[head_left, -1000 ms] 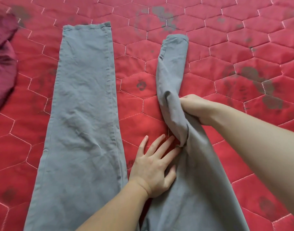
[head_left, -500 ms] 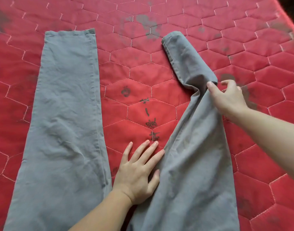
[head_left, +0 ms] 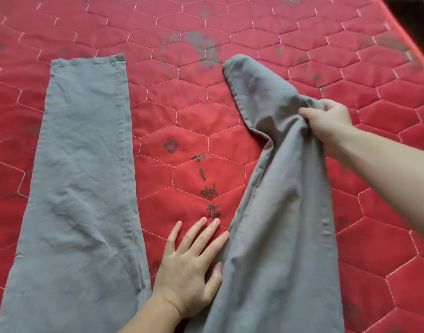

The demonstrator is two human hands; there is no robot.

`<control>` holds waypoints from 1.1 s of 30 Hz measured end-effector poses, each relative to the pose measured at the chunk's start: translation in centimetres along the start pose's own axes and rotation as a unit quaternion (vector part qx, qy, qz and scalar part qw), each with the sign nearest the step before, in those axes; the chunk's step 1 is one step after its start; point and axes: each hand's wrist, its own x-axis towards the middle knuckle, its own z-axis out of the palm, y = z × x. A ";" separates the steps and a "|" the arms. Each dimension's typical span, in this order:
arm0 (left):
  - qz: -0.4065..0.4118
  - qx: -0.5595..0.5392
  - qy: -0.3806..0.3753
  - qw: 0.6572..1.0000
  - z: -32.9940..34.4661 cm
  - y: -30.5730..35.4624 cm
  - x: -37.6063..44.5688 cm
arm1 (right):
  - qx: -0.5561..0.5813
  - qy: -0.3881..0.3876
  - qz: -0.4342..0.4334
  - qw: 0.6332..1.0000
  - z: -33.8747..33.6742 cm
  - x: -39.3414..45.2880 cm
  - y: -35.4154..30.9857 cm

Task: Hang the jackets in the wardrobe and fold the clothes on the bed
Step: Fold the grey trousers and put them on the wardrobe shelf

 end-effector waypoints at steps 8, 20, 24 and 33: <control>-0.008 -0.003 -0.002 1.000 0.0 0.1 -0.1 | -0.443 0.051 -0.239 0.862 0.9 -2.7 2.5; -0.084 -0.029 -0.014 0.996 -2.7 -2.8 7.1 | -0.232 -0.098 -0.047 0.967 6.1 -5.2 1.6; -0.144 0.002 0.019 0.989 -1.6 -4.8 9.9 | -0.187 -0.146 -0.179 0.955 10.2 -6.8 0.0; -0.133 -0.004 0.008 0.991 -1.7 -4.8 10.1 | -0.237 0.039 -0.288 0.927 6.6 -0.1 -0.1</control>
